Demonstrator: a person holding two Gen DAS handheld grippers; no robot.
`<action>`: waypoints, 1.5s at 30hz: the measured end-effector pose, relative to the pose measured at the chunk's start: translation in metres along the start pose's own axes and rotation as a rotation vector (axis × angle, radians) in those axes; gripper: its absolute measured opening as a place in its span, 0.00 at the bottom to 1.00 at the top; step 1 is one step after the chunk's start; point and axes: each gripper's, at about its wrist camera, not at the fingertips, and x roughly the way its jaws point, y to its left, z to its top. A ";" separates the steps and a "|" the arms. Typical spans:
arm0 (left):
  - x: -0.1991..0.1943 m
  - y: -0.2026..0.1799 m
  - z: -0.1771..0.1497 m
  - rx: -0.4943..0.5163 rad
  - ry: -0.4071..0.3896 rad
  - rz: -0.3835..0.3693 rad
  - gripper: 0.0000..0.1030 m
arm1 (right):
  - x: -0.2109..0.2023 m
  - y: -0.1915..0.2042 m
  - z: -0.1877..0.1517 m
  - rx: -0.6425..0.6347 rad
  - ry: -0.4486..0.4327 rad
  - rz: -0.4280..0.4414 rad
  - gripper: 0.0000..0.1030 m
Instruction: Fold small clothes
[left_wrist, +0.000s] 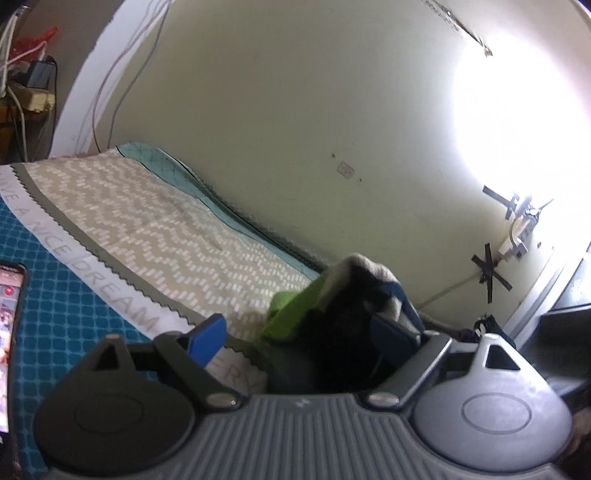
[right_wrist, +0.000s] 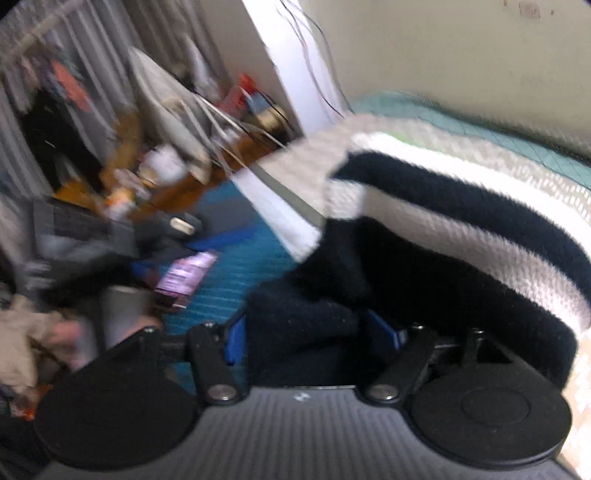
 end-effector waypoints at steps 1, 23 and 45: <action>0.001 -0.001 -0.001 0.000 0.009 -0.018 0.85 | -0.016 -0.002 -0.001 0.001 -0.038 0.016 0.70; 0.027 -0.029 -0.046 0.082 0.236 0.085 0.19 | 0.056 -0.028 0.035 -0.243 -0.010 -0.368 0.52; 0.079 -0.051 -0.003 0.236 0.251 0.263 0.86 | -0.075 -0.070 -0.064 0.259 -0.298 -0.212 0.70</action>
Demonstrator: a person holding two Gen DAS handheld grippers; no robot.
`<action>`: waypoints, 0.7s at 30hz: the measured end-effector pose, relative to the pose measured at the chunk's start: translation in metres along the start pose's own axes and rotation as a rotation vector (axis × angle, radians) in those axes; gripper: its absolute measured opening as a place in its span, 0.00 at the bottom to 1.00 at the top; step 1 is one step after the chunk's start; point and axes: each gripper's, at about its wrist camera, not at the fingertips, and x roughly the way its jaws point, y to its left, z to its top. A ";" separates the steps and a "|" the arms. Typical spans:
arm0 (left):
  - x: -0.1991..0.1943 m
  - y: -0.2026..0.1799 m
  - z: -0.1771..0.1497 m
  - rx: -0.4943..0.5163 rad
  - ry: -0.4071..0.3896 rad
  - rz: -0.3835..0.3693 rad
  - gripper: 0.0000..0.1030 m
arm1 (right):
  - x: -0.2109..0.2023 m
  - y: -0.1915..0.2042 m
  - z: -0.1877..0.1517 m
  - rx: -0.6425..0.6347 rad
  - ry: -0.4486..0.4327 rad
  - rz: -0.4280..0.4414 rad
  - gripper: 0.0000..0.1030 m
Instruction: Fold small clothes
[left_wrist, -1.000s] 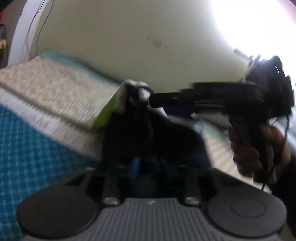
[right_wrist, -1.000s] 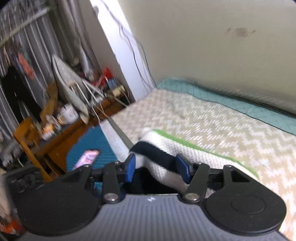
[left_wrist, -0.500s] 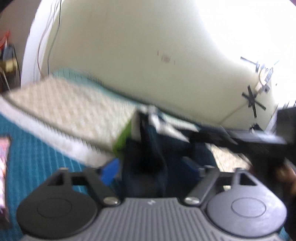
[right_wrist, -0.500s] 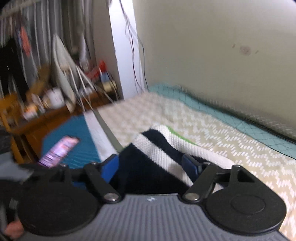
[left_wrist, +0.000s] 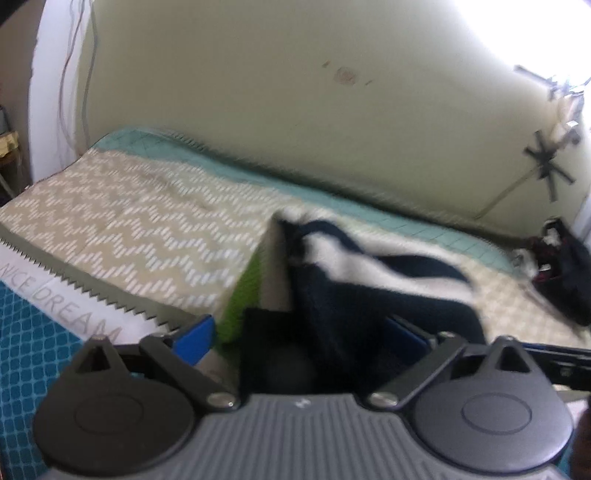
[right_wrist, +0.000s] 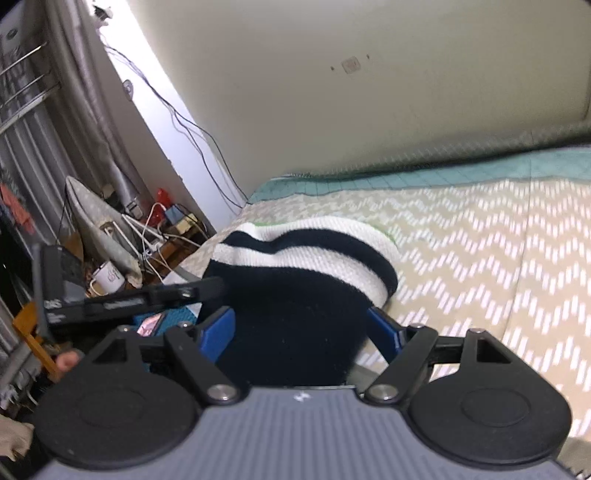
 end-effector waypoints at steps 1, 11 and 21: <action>0.007 0.008 -0.001 -0.033 0.036 -0.004 0.84 | 0.003 -0.001 -0.001 0.006 0.007 0.001 0.70; -0.008 0.023 -0.017 -0.070 0.056 -0.004 1.00 | 0.026 -0.011 -0.006 0.060 0.072 0.053 0.73; 0.000 -0.003 -0.027 0.012 -0.054 0.151 1.00 | 0.037 -0.023 -0.022 0.095 0.069 0.141 0.82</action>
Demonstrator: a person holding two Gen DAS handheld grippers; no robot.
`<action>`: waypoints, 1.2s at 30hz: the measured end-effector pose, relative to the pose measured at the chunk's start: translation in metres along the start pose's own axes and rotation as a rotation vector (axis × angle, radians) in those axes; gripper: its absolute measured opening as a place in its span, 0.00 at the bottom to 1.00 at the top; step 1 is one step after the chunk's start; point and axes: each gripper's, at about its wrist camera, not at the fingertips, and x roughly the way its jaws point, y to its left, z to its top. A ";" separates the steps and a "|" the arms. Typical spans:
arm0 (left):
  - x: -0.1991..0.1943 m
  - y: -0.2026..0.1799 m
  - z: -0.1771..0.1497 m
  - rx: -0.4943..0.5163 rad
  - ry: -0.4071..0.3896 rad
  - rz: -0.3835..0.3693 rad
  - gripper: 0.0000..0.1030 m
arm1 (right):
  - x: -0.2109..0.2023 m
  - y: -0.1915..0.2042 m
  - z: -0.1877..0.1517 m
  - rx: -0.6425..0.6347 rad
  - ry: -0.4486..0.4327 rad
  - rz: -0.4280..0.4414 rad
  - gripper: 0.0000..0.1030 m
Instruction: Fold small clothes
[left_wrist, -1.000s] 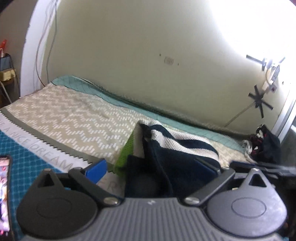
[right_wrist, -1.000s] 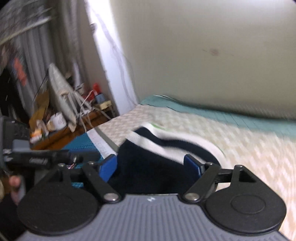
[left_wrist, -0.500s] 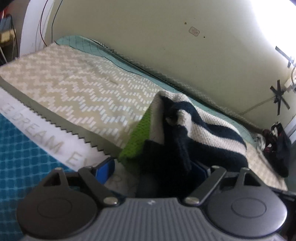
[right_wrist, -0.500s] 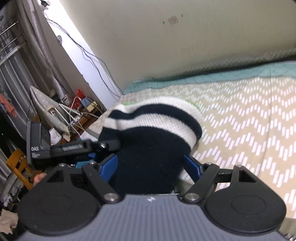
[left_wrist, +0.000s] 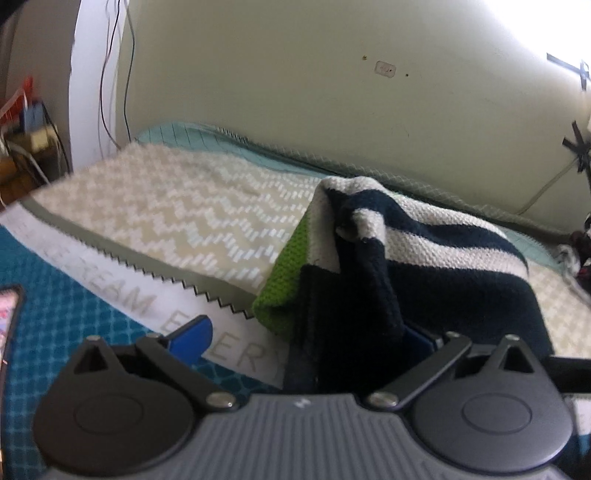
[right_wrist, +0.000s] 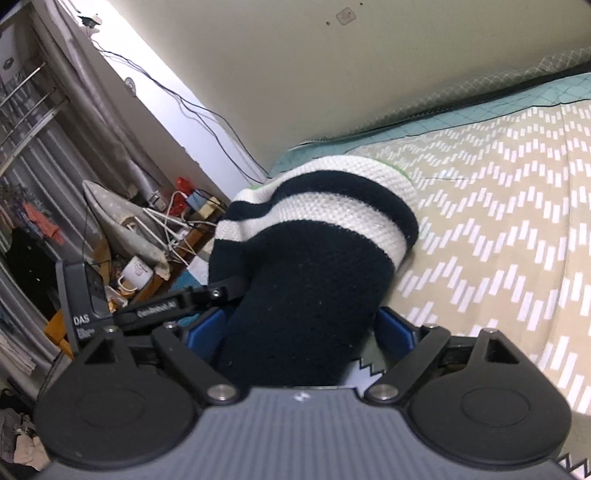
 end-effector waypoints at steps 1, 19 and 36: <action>-0.001 -0.003 -0.001 0.014 -0.009 0.014 1.00 | 0.000 0.001 -0.001 -0.005 -0.001 0.002 0.84; -0.007 -0.008 -0.005 0.029 -0.034 0.034 1.00 | -0.004 0.002 -0.007 -0.038 -0.018 -0.009 0.86; -0.001 0.009 -0.005 -0.078 0.022 -0.069 1.00 | -0.006 0.001 -0.006 -0.044 -0.017 -0.006 0.86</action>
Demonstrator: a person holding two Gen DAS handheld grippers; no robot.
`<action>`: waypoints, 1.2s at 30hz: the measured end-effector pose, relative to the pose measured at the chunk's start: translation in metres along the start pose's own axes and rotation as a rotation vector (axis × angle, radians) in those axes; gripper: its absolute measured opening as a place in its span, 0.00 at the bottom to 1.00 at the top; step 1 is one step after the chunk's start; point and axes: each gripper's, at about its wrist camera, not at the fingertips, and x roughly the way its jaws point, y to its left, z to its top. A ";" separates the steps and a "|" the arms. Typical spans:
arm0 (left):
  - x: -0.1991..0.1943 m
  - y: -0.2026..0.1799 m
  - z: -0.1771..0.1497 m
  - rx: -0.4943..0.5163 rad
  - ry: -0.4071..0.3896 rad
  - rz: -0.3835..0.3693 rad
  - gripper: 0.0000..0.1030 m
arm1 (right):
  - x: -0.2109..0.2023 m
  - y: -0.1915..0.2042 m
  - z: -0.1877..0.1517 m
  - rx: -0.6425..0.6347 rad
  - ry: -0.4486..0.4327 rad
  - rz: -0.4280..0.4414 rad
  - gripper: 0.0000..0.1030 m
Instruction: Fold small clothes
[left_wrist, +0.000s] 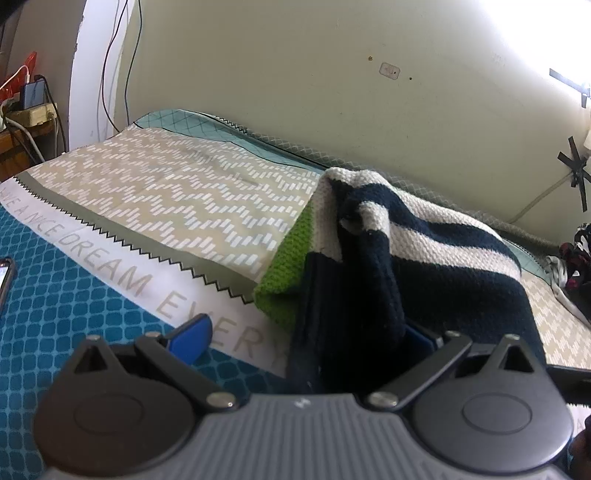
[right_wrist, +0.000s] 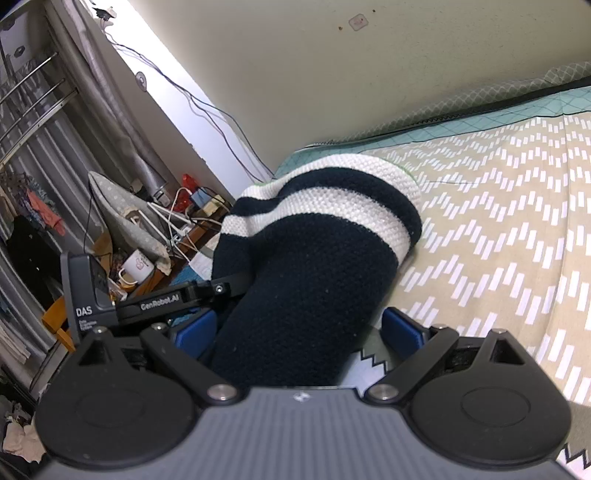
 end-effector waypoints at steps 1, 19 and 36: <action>0.000 0.001 0.000 -0.003 0.000 -0.005 1.00 | 0.000 -0.001 0.001 -0.001 0.002 0.003 0.86; -0.011 0.020 -0.002 -0.135 -0.043 -0.104 1.00 | 0.000 -0.006 0.004 -0.007 0.011 0.022 0.87; -0.007 0.005 0.000 -0.002 0.038 -0.070 1.00 | 0.000 -0.007 0.005 -0.008 0.011 0.023 0.88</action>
